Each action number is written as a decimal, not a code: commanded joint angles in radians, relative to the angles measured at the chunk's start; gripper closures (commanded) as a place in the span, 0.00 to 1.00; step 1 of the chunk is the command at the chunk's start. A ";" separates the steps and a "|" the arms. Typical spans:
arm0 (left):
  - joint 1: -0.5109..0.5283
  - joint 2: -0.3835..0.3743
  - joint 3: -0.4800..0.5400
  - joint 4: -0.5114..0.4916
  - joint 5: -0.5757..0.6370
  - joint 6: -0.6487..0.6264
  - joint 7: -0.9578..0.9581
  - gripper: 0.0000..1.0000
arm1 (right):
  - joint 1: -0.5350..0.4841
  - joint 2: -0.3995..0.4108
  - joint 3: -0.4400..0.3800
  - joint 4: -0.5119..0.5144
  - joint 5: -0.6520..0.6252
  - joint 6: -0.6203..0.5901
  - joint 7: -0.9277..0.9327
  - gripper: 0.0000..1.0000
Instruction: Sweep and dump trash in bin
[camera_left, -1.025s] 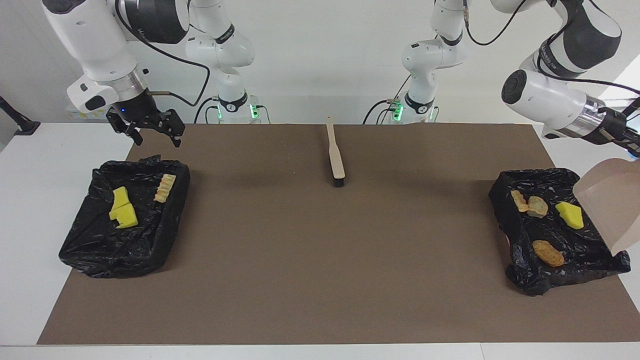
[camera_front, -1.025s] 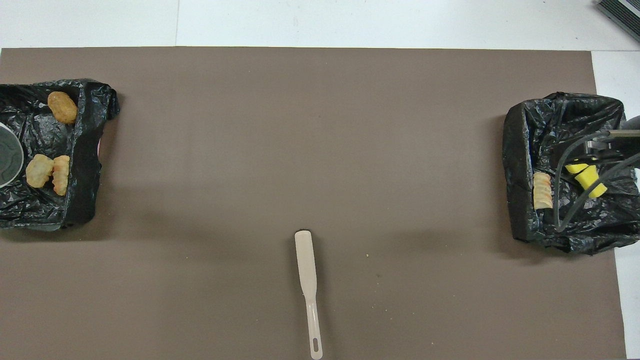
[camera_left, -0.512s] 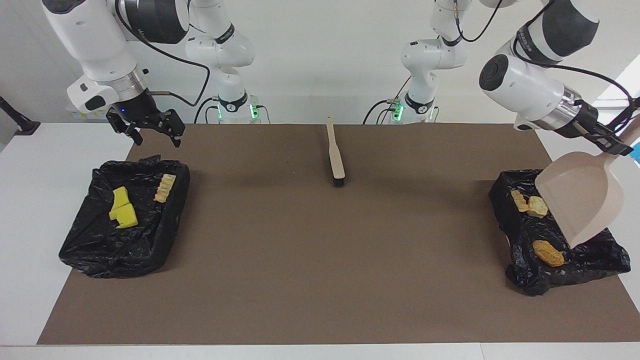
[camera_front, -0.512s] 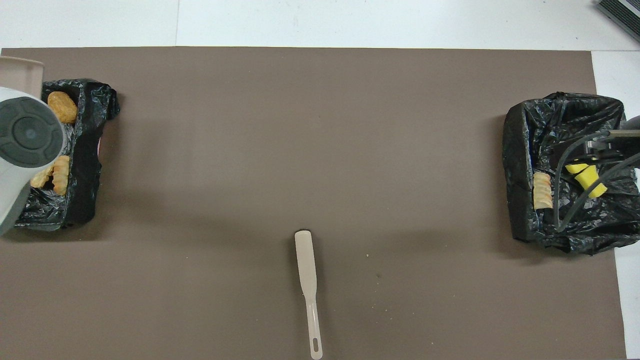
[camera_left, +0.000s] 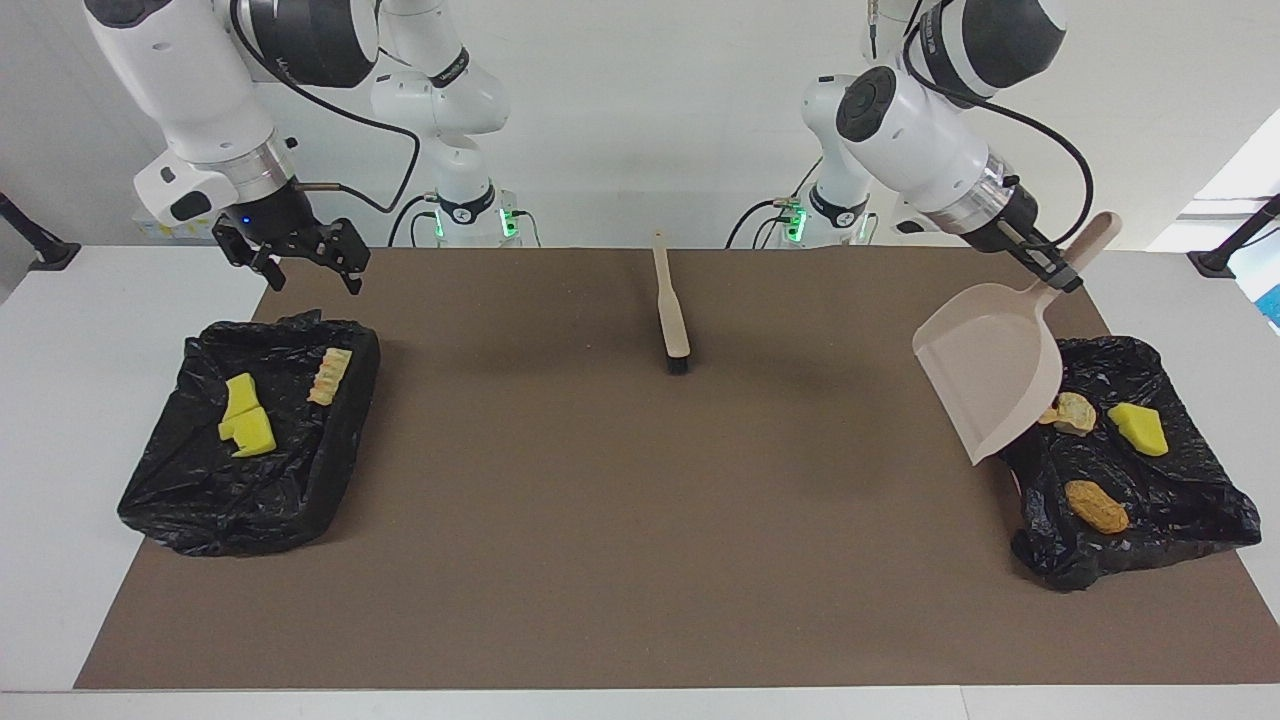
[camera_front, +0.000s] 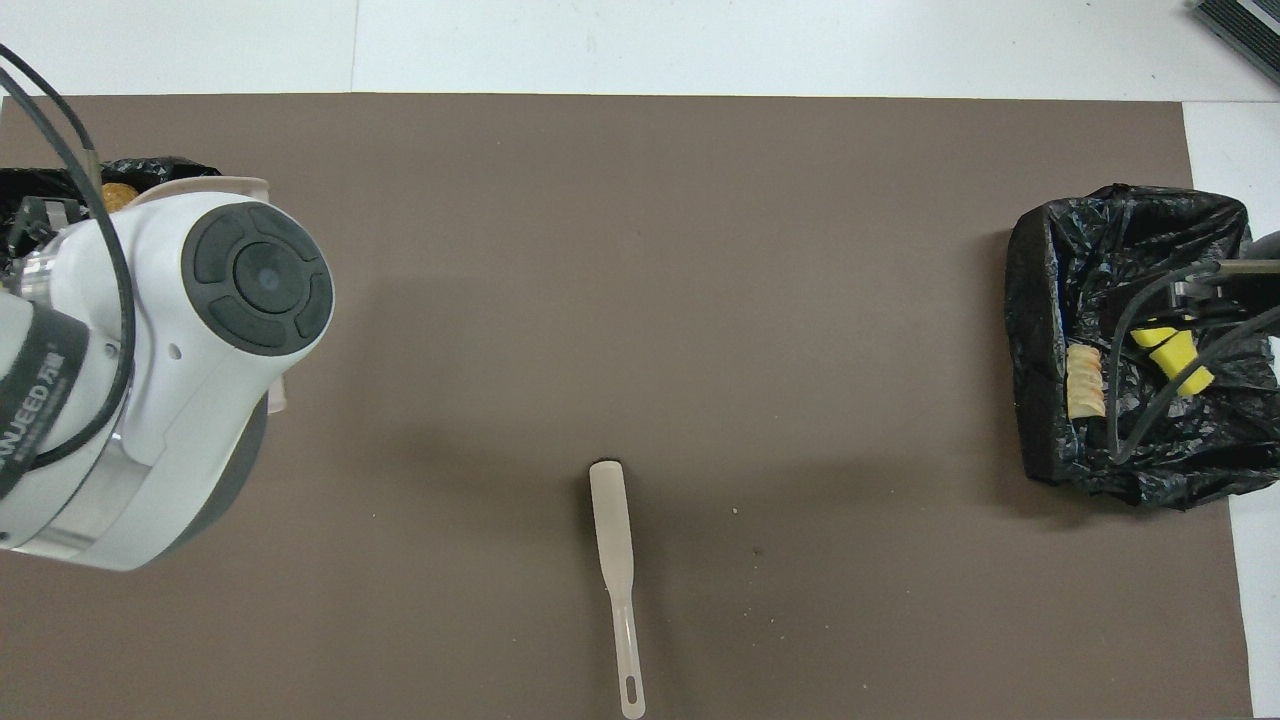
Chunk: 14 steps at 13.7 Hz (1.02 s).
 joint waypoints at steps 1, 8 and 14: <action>-0.056 0.021 0.016 0.062 -0.178 -0.103 -0.193 1.00 | -0.005 -0.018 0.002 -0.022 0.015 0.009 0.009 0.00; -0.070 0.021 0.016 0.061 -0.641 0.025 -0.817 1.00 | -0.004 -0.018 0.003 -0.021 0.015 0.007 0.009 0.00; -0.092 0.061 0.010 0.061 -0.792 0.192 -1.135 1.00 | -0.005 -0.018 0.003 -0.022 0.015 0.007 0.009 0.00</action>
